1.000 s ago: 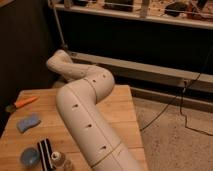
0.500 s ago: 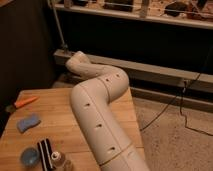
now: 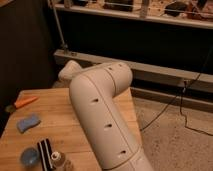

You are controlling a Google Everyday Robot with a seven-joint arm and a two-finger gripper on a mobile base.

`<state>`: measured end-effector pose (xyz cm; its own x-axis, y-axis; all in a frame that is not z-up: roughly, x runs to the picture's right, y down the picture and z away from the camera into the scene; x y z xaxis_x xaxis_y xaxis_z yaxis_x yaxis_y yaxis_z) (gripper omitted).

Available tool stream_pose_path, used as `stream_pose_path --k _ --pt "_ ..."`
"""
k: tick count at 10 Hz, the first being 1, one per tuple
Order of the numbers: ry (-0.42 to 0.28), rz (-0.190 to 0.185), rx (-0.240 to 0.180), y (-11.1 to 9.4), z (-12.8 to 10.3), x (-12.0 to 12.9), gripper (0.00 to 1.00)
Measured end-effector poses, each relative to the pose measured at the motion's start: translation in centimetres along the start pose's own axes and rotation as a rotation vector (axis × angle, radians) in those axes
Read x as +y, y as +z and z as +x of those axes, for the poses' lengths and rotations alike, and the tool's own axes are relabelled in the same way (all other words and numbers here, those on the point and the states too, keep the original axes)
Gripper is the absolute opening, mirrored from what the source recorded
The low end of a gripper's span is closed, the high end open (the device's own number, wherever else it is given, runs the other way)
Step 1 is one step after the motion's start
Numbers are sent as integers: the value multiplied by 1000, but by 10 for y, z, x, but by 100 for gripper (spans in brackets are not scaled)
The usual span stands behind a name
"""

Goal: Drag the ceramic bowl in a circle

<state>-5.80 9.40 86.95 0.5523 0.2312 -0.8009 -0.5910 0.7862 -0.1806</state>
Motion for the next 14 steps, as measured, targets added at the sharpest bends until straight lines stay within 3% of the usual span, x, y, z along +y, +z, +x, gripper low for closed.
stream_pose_path --k 2,4,7,8,10,12,14 --pt "-123 -1 -12 -5 8 47 0" --pt "-204 -15 -31 -13 8 83 0" --pt "-219 -90 -132 -44 -21 123 0" --pt "-202 -124 -170 -55 -32 128 0" --pt "-170 -153 -227 -69 -46 125 0" --pt "-142 -164 -269 -84 -61 113 0" --pt "-122 -152 -314 -108 -91 98 0"
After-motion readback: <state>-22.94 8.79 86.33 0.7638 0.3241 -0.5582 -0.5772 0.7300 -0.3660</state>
